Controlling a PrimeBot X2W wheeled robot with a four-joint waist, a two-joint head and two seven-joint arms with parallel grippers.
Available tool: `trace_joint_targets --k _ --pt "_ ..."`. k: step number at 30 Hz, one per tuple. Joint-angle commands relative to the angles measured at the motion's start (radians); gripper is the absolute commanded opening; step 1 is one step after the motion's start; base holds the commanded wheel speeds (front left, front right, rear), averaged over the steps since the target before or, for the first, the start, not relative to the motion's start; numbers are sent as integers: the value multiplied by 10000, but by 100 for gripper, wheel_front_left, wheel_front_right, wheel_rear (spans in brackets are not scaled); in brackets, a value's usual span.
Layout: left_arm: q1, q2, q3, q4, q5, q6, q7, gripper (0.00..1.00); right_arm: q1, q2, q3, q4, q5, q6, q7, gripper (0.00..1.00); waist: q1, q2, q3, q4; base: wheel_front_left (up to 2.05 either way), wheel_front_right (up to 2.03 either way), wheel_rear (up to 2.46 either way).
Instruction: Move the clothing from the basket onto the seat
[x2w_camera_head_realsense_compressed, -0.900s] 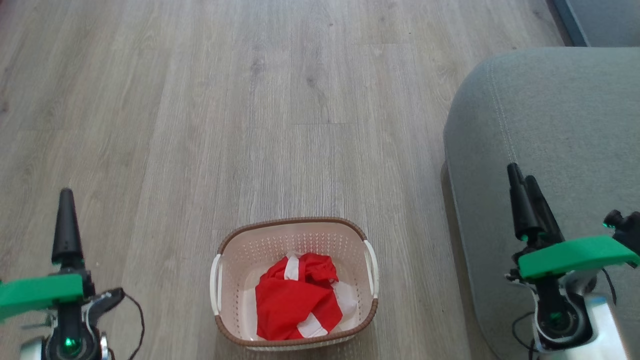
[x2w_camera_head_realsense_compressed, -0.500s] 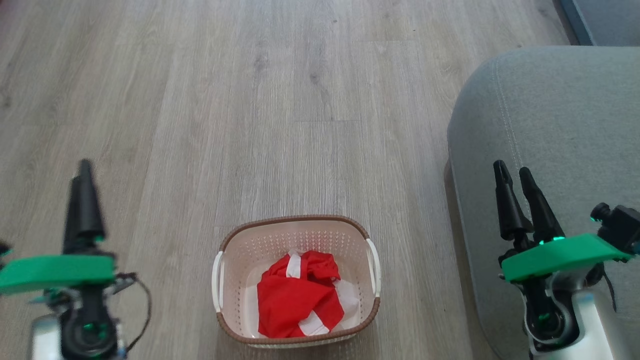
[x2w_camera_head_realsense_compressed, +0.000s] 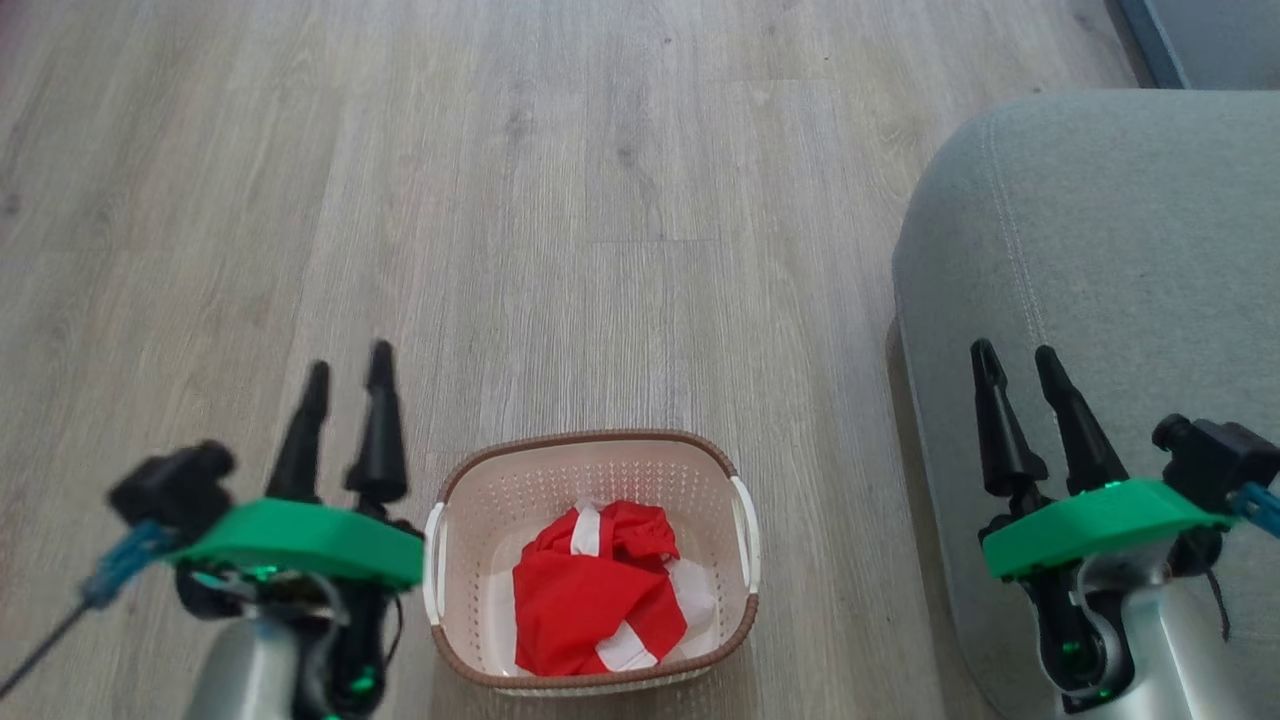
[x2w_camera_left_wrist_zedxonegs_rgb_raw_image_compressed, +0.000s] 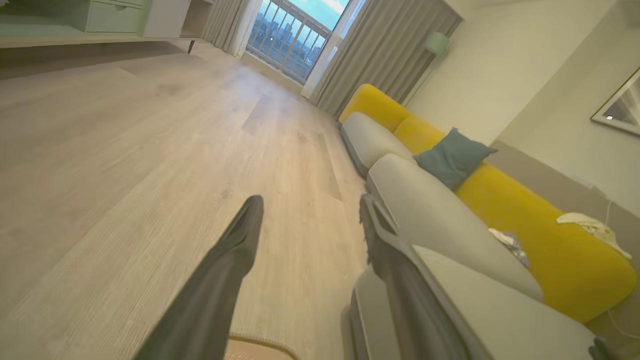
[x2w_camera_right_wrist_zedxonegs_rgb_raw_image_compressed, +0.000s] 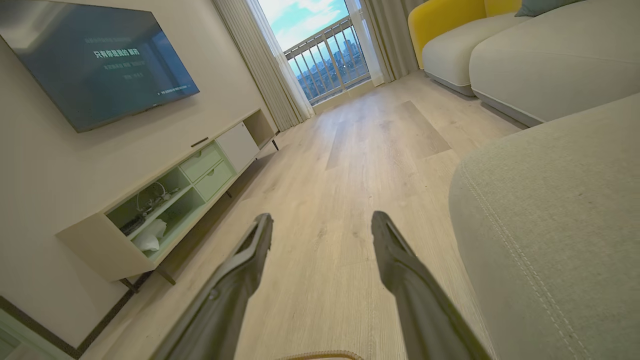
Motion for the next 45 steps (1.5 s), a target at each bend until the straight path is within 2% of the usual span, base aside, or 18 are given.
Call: trace_joint_targets --k 1,4,6,13,26,31,45 --pt "-275 134 -76 -283 535 200 -124 100 -430 1 79 -244 -406 0 -186 100 0 0 -8 -10 0 0 0" --pt "-266 244 -384 -182 920 399 -182 100 -420 26 29 -115 -659 0 -245 100 0 0 -15 -20 0 0 0" --pt "-268 420 -846 -39 1377 797 -270 100 -415 49 66 62 -1070 0 -335 100 0 0 -24 -28 0 0 0" --pt "-371 801 -1820 95 2144 1561 -475 100 -480 76 235 378 -1707 0 -543 100 0 0 -9 -2 0 0 0" --pt "-479 972 -2550 370 3459 2215 -855 100 -646 89 595 1023 -2805 0 -928 100 0 0 -15 72 0 0 0" --pt "-413 868 -2521 412 3873 2205 -1001 100 -721 92 626 1103 -3211 0 -1077 100 0 0 -7 87 0 0 0" --pt "-168 295 -1768 816 5167 1187 -1382 100 -761 98 905 1370 -4313 0 -1464 100 0 0 -21 99 0 0 0"
